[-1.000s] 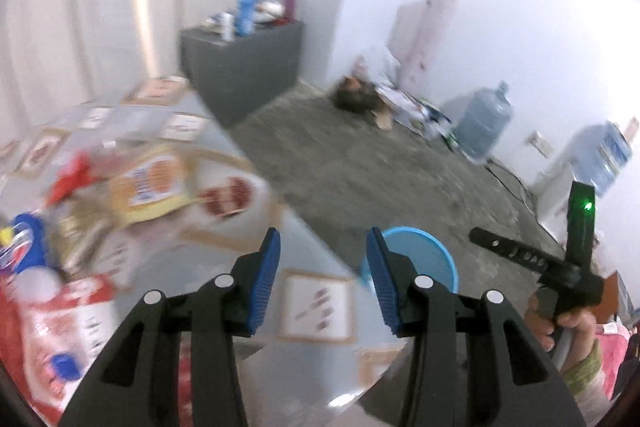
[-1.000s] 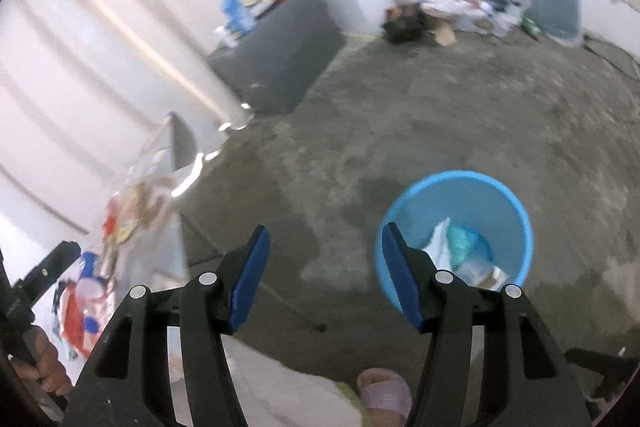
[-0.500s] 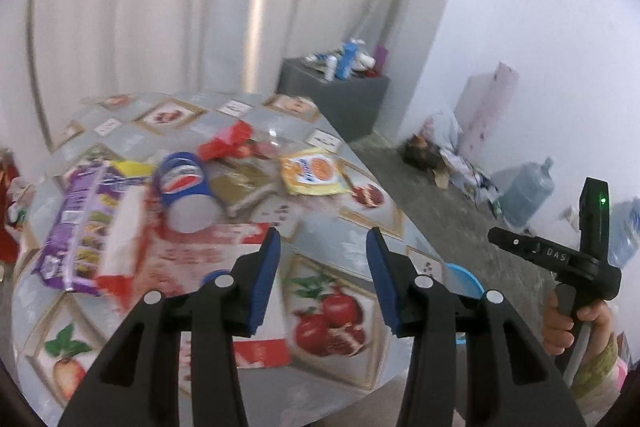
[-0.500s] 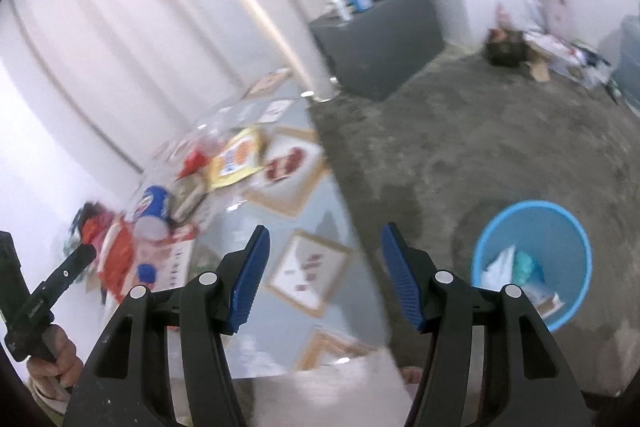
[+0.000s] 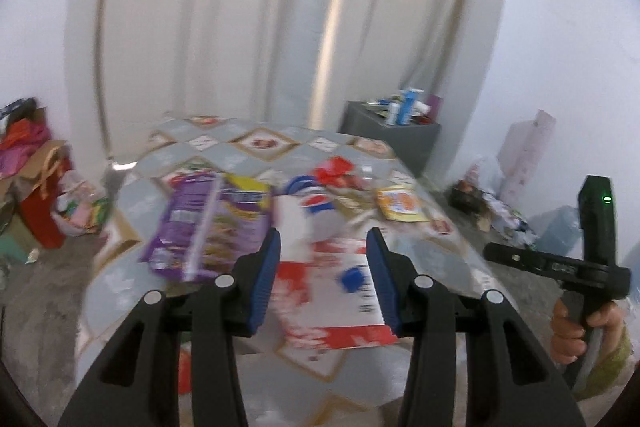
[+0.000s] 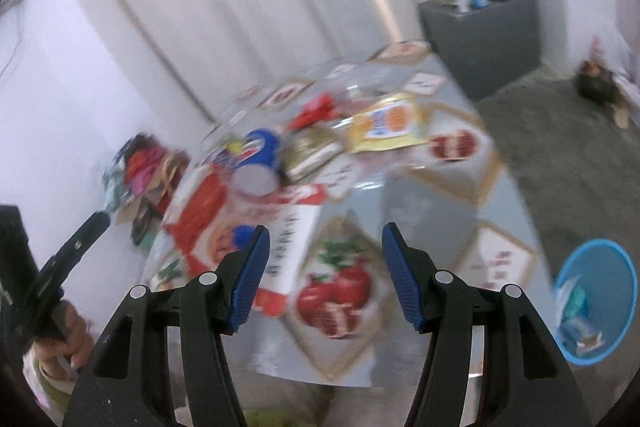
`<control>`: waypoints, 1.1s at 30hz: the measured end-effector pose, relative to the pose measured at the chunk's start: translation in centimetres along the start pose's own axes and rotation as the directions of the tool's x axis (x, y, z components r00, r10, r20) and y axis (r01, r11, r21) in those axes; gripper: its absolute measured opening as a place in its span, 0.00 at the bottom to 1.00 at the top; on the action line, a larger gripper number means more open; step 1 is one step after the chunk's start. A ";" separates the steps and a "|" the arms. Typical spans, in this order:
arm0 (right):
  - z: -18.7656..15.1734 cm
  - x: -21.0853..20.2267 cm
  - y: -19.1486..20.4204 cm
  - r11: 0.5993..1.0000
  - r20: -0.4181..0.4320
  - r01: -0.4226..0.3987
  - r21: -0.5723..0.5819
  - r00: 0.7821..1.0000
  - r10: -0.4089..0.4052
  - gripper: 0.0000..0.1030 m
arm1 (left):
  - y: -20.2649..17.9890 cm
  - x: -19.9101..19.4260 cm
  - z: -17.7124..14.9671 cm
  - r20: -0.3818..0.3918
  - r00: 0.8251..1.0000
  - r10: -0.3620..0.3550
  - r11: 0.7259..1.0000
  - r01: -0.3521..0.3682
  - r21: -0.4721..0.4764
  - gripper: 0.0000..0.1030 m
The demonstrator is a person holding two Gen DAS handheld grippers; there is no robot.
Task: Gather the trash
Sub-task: 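Move both tools back over the table, then reach the right gripper toward the Pepsi bottle while the left approaches the purple snack bag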
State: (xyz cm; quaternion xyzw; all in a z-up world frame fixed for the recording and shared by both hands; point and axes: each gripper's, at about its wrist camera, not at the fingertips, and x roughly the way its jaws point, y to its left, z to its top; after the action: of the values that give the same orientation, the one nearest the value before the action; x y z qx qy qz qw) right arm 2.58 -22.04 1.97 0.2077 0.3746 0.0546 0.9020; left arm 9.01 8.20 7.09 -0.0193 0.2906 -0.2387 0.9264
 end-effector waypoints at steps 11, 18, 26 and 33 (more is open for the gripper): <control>-1.6 5.5 8.3 0.964 -0.147 -0.160 -0.215 0.981 0.130 0.54 | 9.2 2.9 -3.0 -0.097 0.990 0.104 0.975 -0.121 -0.184 0.30; -2.8 7.5 11.9 0.932 -0.199 -0.218 -0.291 0.966 0.164 0.54 | 13.2 5.9 -2.9 -0.138 0.977 0.161 0.960 -0.188 -0.207 0.29; -2.4 9.5 12.9 0.934 -0.205 -0.209 -0.289 0.967 0.153 0.54 | 16.0 10.3 -2.1 -0.220 0.953 0.210 0.948 -0.254 -0.192 0.29; -1.9 11.7 14.1 0.938 -0.207 -0.207 -0.279 0.966 0.152 0.54 | 16.6 12.7 -2.4 -0.282 0.931 0.234 0.943 -0.287 -0.167 0.29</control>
State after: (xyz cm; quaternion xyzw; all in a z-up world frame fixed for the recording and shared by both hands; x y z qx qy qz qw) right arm 10.40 -5.67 -1.05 0.0967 0.4224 0.2118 0.8760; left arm 23.89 17.39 -4.53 -0.0445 0.4316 -0.0822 0.8972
